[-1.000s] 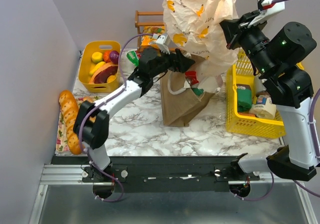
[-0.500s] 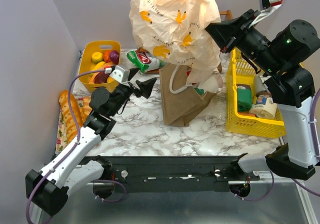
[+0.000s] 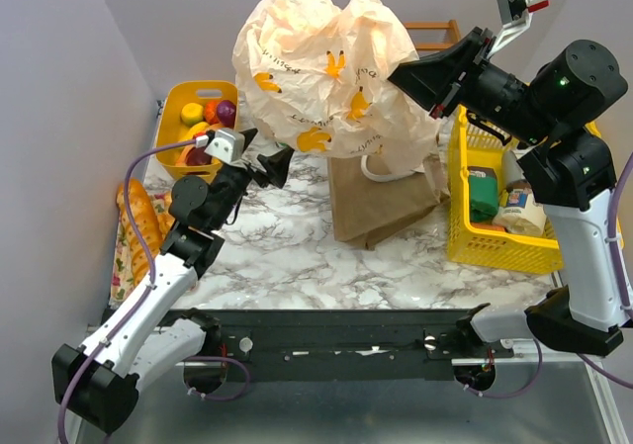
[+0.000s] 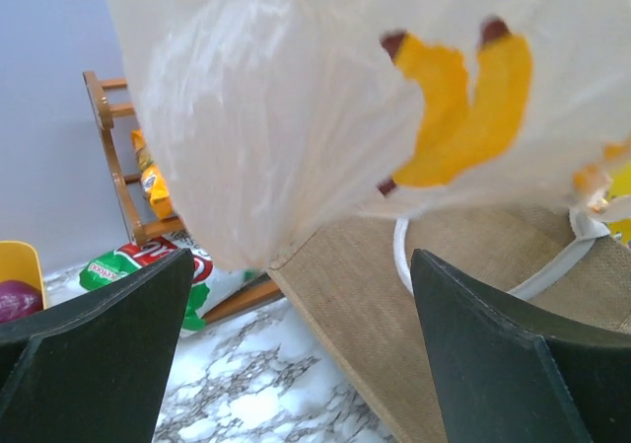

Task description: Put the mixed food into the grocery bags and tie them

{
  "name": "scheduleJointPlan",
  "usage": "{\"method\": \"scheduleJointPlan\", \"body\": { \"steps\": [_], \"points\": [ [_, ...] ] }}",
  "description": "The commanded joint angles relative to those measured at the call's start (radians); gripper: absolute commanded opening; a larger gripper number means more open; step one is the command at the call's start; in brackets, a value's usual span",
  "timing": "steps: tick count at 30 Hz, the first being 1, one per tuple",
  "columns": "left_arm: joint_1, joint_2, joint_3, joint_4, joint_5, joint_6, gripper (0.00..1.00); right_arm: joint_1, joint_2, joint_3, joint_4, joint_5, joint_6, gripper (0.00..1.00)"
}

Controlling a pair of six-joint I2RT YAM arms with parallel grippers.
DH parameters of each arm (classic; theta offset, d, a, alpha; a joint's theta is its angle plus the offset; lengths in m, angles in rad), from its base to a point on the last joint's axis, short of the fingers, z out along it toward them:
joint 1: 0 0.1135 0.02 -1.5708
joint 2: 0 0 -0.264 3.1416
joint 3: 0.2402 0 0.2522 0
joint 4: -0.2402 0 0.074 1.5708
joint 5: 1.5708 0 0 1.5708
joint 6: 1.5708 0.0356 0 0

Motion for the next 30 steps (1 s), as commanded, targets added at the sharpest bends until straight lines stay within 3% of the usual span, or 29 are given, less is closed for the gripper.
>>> {"method": "scheduleJointPlan", "body": {
  "steps": [1, 6, 12, 13, 16, 19, 22, 24, 27, 28, 30],
  "points": [
    [0.005, 0.039, 0.008, 0.076, 0.041, -0.026, 0.99, -0.003, -0.01, 0.017, 0.038, -0.067, 0.062, 0.01],
    [0.006, 0.059, 0.012, 0.122, 0.044, -0.037, 0.91, -0.005, -0.012, 0.031, 0.038, -0.064, 0.07, 0.01],
    [0.008, 0.041, -0.011, 0.185, 0.047, -0.048, 0.66, -0.003, -0.01, 0.007, 0.037, -0.061, 0.081, 0.01],
    [0.008, 0.032, -0.018, 0.191, 0.046, -0.051, 0.5, -0.003, -0.01, -0.004, 0.037, -0.054, 0.079, 0.01],
    [0.008, -0.014, -0.037, 0.165, 0.038, -0.06, 0.16, -0.005, -0.015, -0.05, 0.035, -0.001, 0.061, 0.01],
    [0.008, -0.079, -0.011, 0.004, 0.01, -0.054, 0.0, -0.005, 0.007, -0.085, 0.037, 0.056, 0.036, 0.01],
    [0.011, -0.145, 0.066, -0.264, -0.013, -0.025, 0.0, -0.003, 0.06, -0.117, 0.037, 0.116, 0.015, 0.01],
    [0.018, -0.142, 0.177, -0.537, -0.023, 0.013, 0.0, -0.003, 0.097, -0.127, 0.034, 0.148, -0.008, 0.01],
    [0.032, -0.082, 0.311, -0.873, -0.054, 0.012, 0.0, -0.003, 0.174, -0.145, 0.032, 0.189, -0.037, 0.21],
    [0.035, -0.071, 0.33, -0.933, -0.069, 0.0, 0.0, -0.003, 0.207, -0.147, 0.031, 0.2, -0.048, 0.46],
    [0.043, -0.056, 0.356, -1.054, -0.08, -0.038, 0.0, -0.003, 0.226, -0.153, 0.026, 0.246, -0.082, 0.73]
  ]
}}
